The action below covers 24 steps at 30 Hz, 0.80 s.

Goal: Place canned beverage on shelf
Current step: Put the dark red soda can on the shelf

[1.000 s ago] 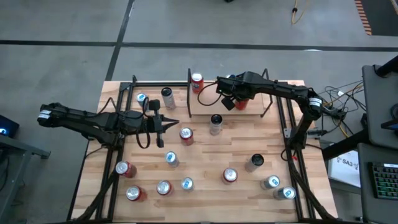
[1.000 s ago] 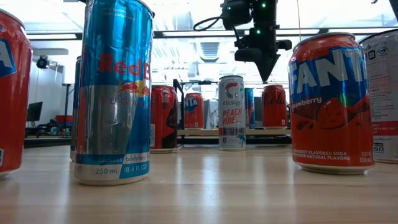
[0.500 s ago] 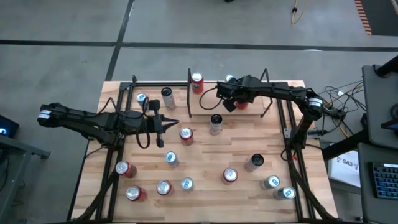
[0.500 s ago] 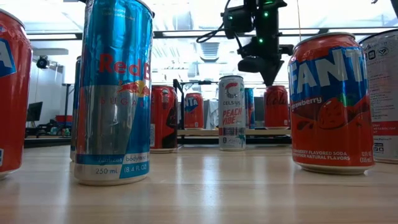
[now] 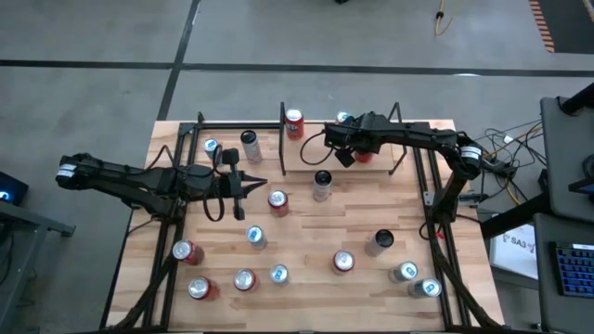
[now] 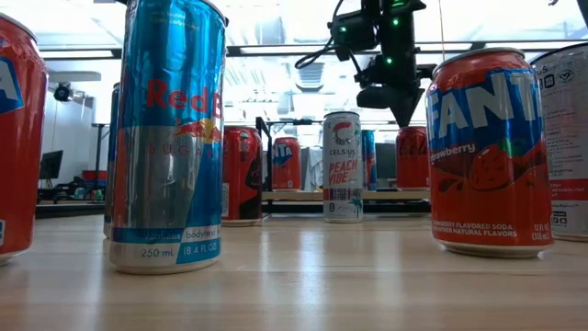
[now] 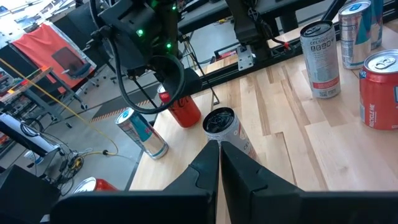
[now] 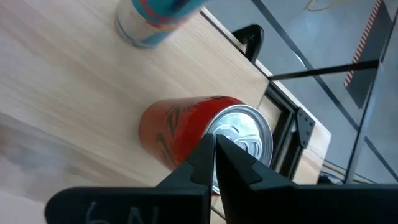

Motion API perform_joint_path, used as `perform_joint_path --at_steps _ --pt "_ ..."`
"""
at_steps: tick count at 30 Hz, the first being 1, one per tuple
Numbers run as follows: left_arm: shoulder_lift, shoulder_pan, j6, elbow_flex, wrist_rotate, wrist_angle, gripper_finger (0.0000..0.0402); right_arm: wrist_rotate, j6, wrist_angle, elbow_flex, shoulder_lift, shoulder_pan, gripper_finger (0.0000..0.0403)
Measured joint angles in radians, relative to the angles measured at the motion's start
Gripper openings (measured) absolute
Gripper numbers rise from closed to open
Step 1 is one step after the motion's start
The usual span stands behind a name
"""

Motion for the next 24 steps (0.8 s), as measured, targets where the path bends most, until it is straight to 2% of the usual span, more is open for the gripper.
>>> perform_joint_path --at_steps 12,18,24 --pt "0.0 0.0 0.0 0.0 0.0 0.0 0.0 -0.011 0.026 -0.053 -0.002 -0.009 0.0 0.0009" --pt "0.0 0.0 0.0 0.0 0.0 0.0 0.0 -0.034 0.026 -0.052 0.044 -0.014 0.001 0.0009" --pt "0.0 0.0 0.0 0.0 0.0 0.0 0.0 -0.127 0.029 -0.047 0.098 -0.021 0.002 0.0009"
